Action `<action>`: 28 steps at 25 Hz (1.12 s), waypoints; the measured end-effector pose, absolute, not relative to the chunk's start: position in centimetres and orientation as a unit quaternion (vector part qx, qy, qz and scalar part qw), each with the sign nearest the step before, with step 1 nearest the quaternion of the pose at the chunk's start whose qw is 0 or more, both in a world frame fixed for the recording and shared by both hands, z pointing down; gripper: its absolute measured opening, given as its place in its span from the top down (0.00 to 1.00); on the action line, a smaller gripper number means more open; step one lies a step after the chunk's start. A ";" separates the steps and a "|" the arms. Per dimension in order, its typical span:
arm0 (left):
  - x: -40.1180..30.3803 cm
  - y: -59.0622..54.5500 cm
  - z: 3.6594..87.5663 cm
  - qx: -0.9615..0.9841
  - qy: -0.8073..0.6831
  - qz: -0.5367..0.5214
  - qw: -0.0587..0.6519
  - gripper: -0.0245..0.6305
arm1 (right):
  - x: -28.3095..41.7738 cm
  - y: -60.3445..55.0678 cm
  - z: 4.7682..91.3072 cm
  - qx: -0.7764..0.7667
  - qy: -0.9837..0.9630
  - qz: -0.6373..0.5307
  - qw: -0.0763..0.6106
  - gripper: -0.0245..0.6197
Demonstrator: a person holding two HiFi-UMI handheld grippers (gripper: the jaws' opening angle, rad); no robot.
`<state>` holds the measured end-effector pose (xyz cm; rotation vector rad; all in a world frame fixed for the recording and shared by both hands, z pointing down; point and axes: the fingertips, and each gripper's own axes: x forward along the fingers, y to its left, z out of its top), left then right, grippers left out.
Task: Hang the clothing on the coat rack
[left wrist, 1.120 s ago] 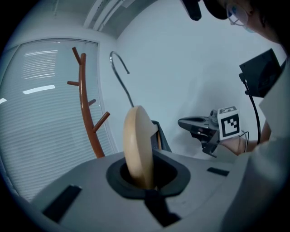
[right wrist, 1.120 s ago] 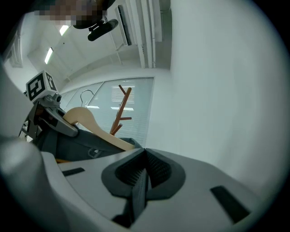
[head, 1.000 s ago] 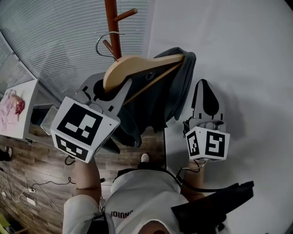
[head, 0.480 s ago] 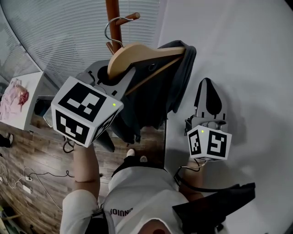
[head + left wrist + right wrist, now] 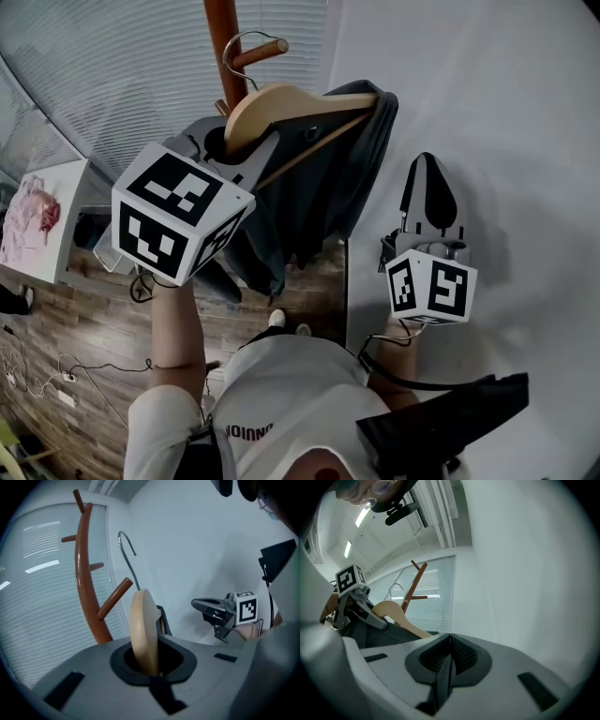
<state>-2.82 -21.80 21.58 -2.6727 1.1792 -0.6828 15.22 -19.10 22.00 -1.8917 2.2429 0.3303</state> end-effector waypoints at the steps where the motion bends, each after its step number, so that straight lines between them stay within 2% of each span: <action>1: -2.9 -22.1 21.7 -0.888 0.392 -0.229 0.069 0.93 | 15.1 -19.3 22.0 -0.638 0.756 0.111 0.095 0.93; 28: -1.8 -25.5 22.2 -0.902 0.363 -0.230 0.030 0.93 | 14.8 -21.9 20.3 -0.645 0.752 0.108 0.081 0.93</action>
